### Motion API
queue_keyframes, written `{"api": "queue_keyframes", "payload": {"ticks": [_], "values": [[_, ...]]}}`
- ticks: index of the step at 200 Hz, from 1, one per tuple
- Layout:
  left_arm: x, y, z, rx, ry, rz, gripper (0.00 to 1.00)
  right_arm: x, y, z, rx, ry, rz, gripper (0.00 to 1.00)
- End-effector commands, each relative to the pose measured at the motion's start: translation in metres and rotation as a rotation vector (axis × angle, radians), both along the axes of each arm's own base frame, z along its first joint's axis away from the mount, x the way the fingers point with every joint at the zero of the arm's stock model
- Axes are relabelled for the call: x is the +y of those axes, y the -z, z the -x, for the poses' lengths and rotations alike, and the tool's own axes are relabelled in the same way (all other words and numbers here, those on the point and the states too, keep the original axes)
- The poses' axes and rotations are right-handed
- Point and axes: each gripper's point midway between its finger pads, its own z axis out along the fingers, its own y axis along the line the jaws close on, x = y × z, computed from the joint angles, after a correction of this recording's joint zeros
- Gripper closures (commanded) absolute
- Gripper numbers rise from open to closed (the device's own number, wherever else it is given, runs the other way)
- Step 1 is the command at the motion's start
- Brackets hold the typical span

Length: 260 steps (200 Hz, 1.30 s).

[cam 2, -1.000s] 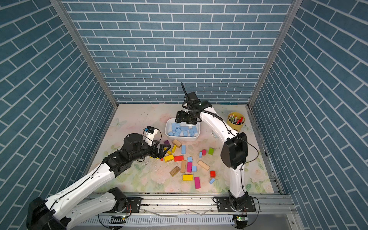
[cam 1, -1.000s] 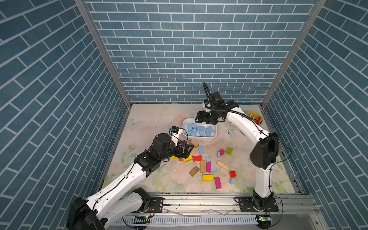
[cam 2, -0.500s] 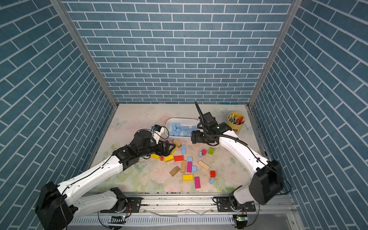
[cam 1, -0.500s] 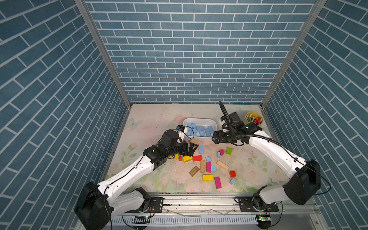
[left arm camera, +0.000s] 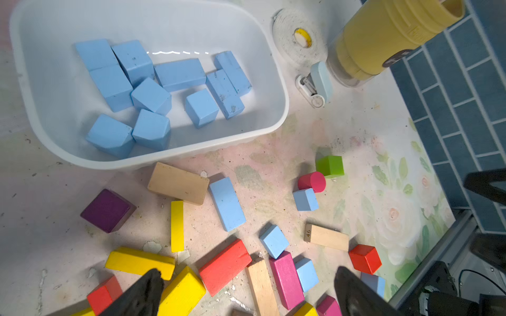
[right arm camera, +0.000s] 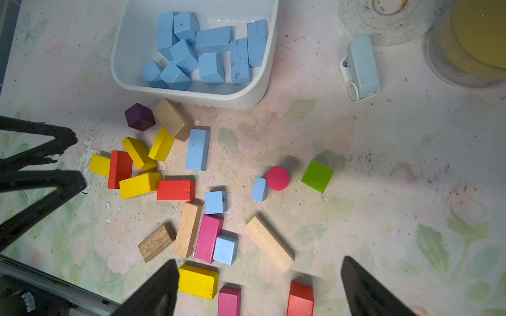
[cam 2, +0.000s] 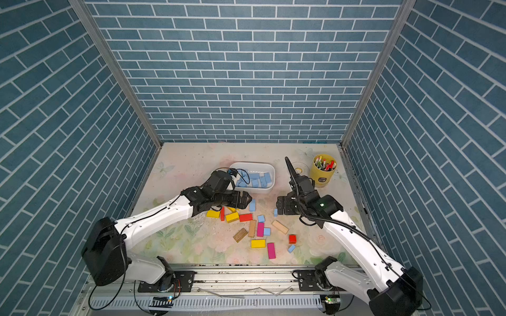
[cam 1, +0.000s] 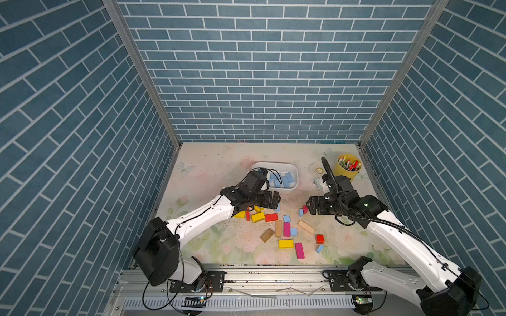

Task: Pick out the blue building blocks
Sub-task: Pick up the building block from the center of the board.

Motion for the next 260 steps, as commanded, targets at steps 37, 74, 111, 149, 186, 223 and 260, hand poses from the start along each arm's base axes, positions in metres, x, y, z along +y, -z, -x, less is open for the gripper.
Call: {"api": "queue_keyframes", "payload": {"ticks": [37,74,111,149,186,223,260], "values": [[-0.026,0.027,0.001,0.091,0.007,-0.072,0.01,-0.018,0.008,0.014,0.008,0.059,0.009,0.06],[-0.038,0.037,-0.001,0.109,0.013,-0.088,0.00,-0.021,0.012,0.017,0.009,0.061,0.012,0.06],[-0.040,0.047,-0.006,0.128,-0.012,-0.105,0.01,-0.023,0.013,0.019,-0.001,0.053,0.014,0.05],[-0.041,0.059,-0.009,0.146,-0.046,-0.126,0.01,-0.023,0.016,0.020,0.002,0.049,0.017,0.05],[-0.042,0.066,-0.010,0.150,-0.053,-0.161,0.01,-0.020,0.016,0.019,0.000,0.042,0.007,0.05],[-0.042,0.073,-0.012,0.155,-0.063,-0.183,0.02,-0.021,0.020,0.021,0.006,0.044,0.004,0.05],[-0.043,0.078,-0.014,0.161,-0.072,-0.205,0.04,-0.020,0.022,0.023,0.012,0.039,-0.002,0.05]]}}
